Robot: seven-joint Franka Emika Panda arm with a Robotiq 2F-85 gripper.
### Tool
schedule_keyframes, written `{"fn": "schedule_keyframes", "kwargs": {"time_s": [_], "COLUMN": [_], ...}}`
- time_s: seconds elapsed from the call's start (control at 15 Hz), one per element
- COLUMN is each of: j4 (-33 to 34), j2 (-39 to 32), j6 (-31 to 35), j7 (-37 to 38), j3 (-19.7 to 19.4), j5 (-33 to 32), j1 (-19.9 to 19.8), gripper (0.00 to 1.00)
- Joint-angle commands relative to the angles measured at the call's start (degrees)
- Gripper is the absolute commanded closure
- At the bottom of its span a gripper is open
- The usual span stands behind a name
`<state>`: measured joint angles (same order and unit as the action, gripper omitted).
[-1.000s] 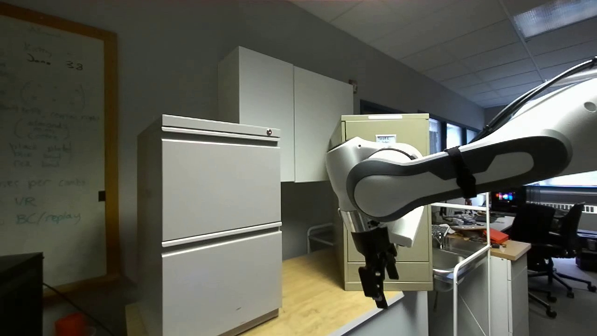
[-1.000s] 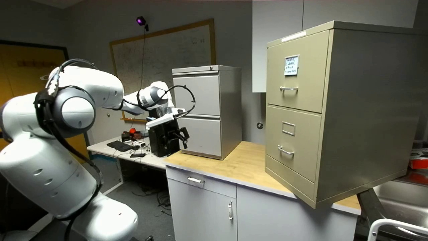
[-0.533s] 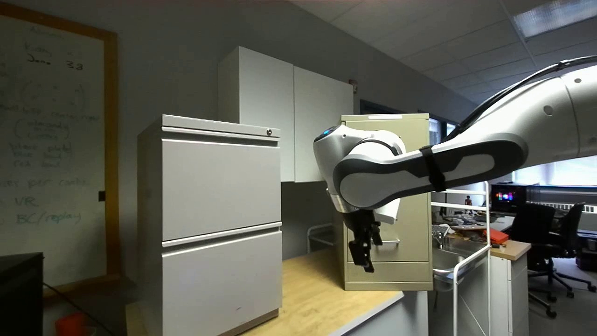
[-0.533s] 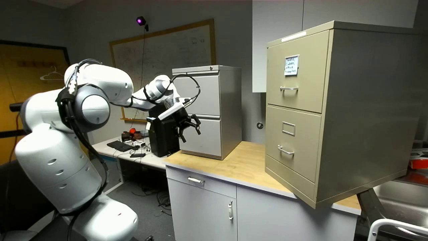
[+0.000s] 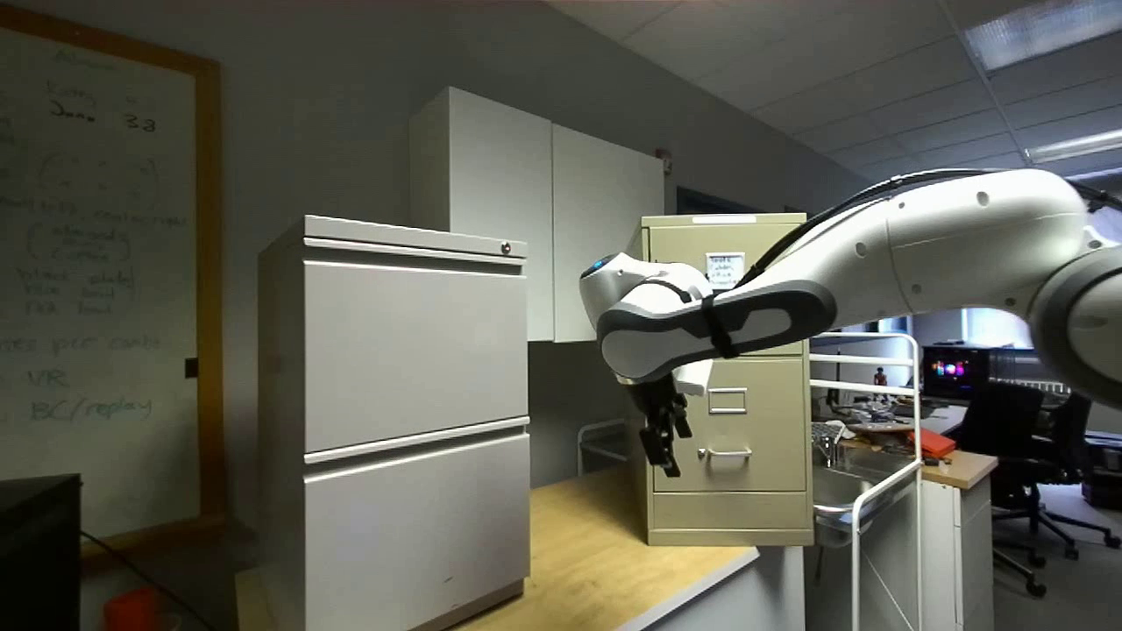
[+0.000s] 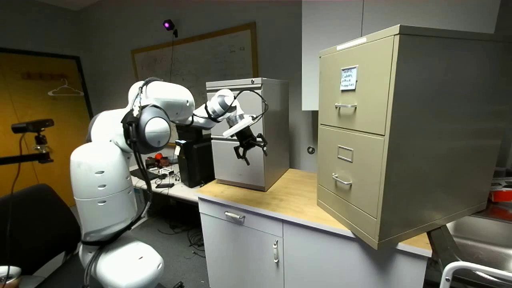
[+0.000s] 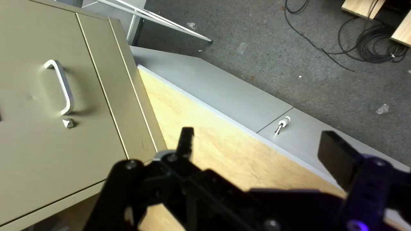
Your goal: Open the bottom drawer of the file cabinet
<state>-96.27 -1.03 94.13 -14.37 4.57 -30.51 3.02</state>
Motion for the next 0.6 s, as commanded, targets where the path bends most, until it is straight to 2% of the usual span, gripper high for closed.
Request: {"fn": "schedule_keyframes", "kwargs": {"time_s": [0.0, 0.53], "j4": [12.64, 30.48], "j2": [-9.02, -22.47], "j6": [-2.14, -2.63], "j7": [-5.15, -13.47], "j3": [-2.40, -7.46], "j5": [-1.28, 0.73], "j1": [-1.59, -6.59], "gripper": [0.00, 0.00]}}
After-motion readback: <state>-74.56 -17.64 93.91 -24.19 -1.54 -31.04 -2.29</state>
